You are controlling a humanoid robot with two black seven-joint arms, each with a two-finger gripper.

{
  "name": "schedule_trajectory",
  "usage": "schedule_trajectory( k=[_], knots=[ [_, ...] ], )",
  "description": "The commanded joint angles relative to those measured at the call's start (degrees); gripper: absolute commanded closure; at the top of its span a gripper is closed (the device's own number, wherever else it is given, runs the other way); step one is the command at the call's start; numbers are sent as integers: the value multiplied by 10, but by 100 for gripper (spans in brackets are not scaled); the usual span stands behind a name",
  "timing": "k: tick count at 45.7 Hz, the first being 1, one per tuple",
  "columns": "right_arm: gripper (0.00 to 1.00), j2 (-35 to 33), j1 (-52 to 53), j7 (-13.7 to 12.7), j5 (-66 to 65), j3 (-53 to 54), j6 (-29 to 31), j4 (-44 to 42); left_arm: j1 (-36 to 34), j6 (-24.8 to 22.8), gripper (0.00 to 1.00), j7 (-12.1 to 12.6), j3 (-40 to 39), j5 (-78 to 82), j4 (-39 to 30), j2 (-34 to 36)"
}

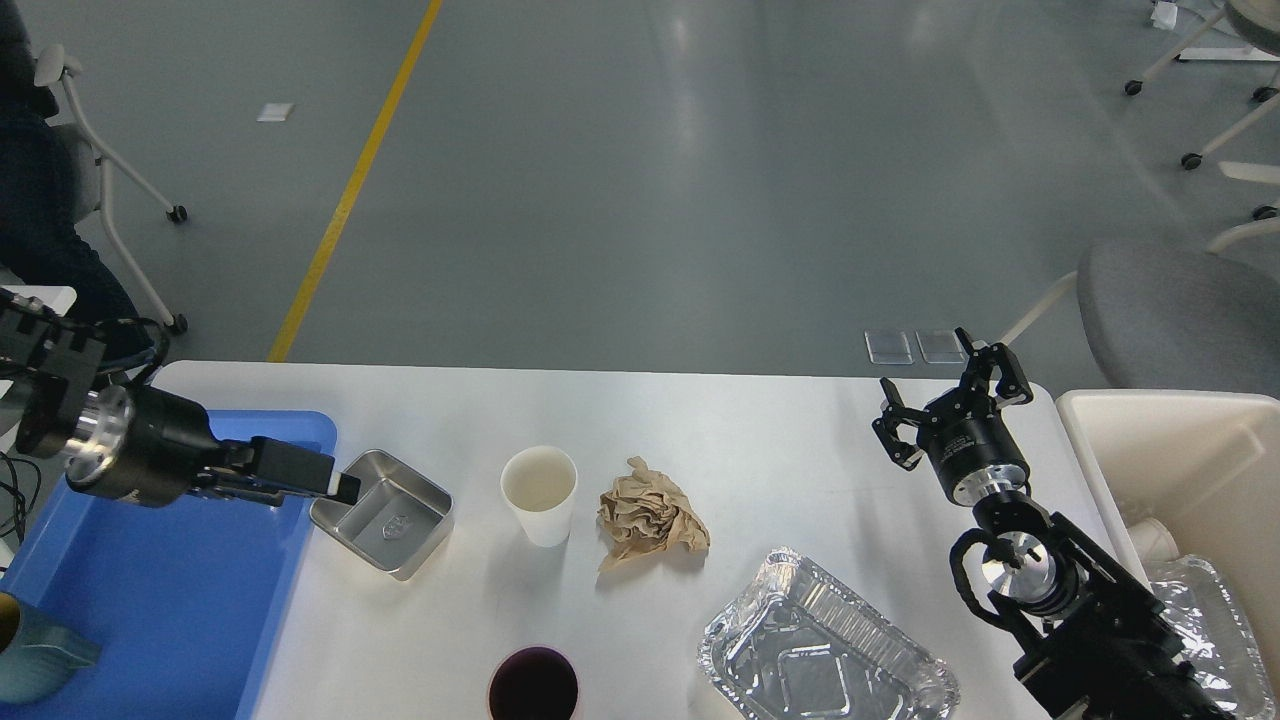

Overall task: Tidy desktop
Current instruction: 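Reach the left gripper past the steel tin toward the dark red cup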

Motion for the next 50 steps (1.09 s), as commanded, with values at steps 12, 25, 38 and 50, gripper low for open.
schedule_trajectory(
  k=[12, 25, 38, 50],
  knots=[
    [0, -19, 7, 0, 0, 5, 0, 2, 2, -7, 2, 22, 53, 88, 50, -172],
    [0, -21, 9, 0, 1, 6, -3, 2, -15, -7, 2, 23, 99, 88, 54, -241],
    [0, -33, 18, 0, 1, 6, -4, 2, -31, -7, 1, 23, 119, 88, 54, -254],
    [0, -34, 18, 0, 1, 6, -5, 3, -17, -7, 1, 24, 130, 89, 54, -254]
  ],
)
